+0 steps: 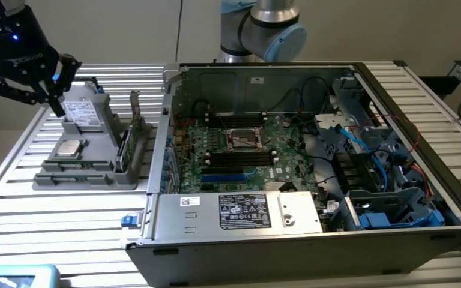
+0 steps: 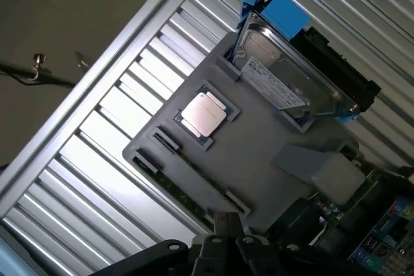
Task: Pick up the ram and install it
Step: 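Pick up the ram and move it above insertion slot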
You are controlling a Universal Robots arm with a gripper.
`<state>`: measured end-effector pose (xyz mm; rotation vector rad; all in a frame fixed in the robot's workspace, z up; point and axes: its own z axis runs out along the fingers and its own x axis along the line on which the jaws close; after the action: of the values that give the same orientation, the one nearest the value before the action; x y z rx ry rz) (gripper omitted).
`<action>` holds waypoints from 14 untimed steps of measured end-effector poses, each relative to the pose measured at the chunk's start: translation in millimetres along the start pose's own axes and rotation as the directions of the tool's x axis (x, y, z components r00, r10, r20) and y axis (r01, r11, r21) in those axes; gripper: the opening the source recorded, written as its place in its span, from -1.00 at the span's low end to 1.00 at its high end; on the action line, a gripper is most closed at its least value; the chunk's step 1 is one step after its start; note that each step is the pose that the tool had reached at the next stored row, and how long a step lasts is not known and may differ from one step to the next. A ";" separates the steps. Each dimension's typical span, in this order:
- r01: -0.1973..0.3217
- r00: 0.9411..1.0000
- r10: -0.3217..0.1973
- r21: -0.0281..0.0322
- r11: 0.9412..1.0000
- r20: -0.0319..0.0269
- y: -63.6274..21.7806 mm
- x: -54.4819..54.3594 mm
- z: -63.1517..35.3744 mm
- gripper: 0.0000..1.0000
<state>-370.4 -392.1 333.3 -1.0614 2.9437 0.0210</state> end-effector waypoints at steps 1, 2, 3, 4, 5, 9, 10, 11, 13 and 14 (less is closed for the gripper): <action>0.018 1.000 -0.018 0.000 1.000 0.000 0.0 0.0 0.2 -0.79; 0.036 0.999 -0.036 -0.001 0.999 0.000 0.0 0.0 0.3 -0.79; 0.054 0.999 -0.054 -0.001 0.999 0.000 0.0 0.0 0.5 -0.79; 0.072 0.997 -0.072 -0.001 0.997 -0.001 0.0 0.0 0.7 -0.79; 0.090 0.996 -0.090 -0.001 0.996 -0.001 0.0 0.1 0.8 -0.79; 0.163 0.987 -0.163 -0.002 0.987 -0.002 0.1 0.1 1.7 -0.79; 0.181 0.983 -0.181 -0.002 0.983 -0.002 0.1 0.2 1.9 -0.79; 0.216 0.976 -0.216 -0.003 0.976 -0.003 0.1 0.2 2.3 -0.79; 0.251 0.968 -0.251 -0.003 0.968 -0.003 0.1 0.2 2.5 -0.79; 0.268 0.963 -0.268 -0.003 0.963 -0.003 0.1 0.2 2.6 -0.79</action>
<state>-370.7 -392.1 330.7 -1.4513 2.7754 0.0205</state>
